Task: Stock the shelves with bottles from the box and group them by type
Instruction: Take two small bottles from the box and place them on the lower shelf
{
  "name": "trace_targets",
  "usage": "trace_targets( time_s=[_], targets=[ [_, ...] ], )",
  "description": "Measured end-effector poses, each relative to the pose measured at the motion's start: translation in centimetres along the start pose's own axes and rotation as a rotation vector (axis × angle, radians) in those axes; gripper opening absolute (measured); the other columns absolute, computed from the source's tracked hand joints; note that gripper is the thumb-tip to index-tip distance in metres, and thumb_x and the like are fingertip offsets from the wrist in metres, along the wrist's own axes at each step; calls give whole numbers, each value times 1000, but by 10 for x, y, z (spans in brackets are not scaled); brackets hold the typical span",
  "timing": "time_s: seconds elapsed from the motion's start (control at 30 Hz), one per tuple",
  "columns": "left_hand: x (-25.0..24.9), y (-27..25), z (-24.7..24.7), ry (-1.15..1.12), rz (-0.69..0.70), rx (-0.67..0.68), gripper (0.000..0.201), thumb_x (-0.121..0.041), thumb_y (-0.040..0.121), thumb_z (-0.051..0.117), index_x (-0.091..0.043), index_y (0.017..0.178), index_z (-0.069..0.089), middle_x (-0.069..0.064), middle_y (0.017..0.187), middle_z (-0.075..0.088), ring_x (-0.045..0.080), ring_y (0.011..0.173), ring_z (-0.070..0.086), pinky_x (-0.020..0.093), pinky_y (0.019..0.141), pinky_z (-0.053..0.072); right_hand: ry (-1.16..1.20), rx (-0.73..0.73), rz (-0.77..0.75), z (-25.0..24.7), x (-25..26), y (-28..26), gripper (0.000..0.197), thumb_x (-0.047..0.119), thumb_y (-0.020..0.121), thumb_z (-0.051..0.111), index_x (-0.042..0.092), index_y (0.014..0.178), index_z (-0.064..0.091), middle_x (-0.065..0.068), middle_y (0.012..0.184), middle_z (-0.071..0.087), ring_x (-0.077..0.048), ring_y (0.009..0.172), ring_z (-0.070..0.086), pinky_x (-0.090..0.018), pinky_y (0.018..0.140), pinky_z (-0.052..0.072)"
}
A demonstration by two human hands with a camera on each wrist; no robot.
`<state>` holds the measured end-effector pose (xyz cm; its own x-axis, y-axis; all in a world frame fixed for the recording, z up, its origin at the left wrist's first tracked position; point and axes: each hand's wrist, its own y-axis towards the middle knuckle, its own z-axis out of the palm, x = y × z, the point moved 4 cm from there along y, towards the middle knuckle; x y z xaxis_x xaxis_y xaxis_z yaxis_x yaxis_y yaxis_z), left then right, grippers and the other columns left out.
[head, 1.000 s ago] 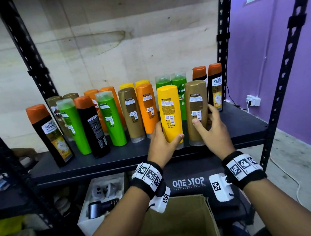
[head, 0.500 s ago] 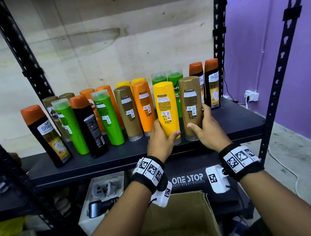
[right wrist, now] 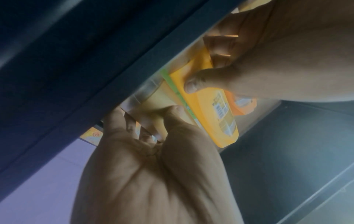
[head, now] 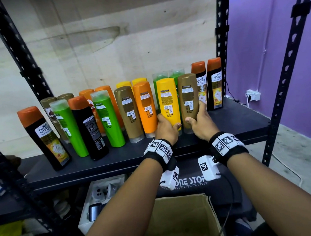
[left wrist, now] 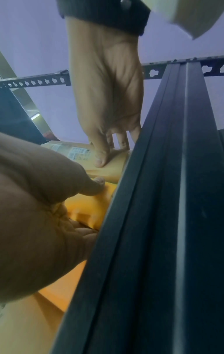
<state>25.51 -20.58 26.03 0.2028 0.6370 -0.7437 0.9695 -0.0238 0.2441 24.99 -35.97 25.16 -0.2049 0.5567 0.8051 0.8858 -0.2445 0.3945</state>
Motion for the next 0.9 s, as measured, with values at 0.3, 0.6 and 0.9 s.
trace_targets(
  time_s=[0.3, 0.6, 0.9],
  targets=[
    [-2, 14, 4, 26, -74, 2, 61, -25, 96, 67, -6, 138, 29, 18, 133, 58, 37, 118, 60, 43, 96, 49, -51, 13, 35, 8, 2, 22, 76, 15, 96, 64, 12, 153, 13, -14, 152, 40, -30, 131, 48, -29, 101, 36],
    [-3, 23, 4, 37, -124, -16, 61, -24, 96, 68, -7, 139, 28, 19, 128, 61, 38, 112, 63, 43, 89, 50, -55, 19, 64, 10, -1, 28, 78, 18, 96, 66, 11, 153, 13, -15, 149, 44, -31, 132, 49, -36, 109, 39],
    [7, 16, 5, 70, -65, -61, 53, -22, 96, 67, -6, 136, 36, 20, 130, 61, 40, 116, 61, 43, 88, 49, -22, 23, 37, 7, -10, 24, 84, 17, 92, 70, 15, 155, 15, -12, 148, 48, -28, 130, 51, -32, 107, 41]
  ],
)
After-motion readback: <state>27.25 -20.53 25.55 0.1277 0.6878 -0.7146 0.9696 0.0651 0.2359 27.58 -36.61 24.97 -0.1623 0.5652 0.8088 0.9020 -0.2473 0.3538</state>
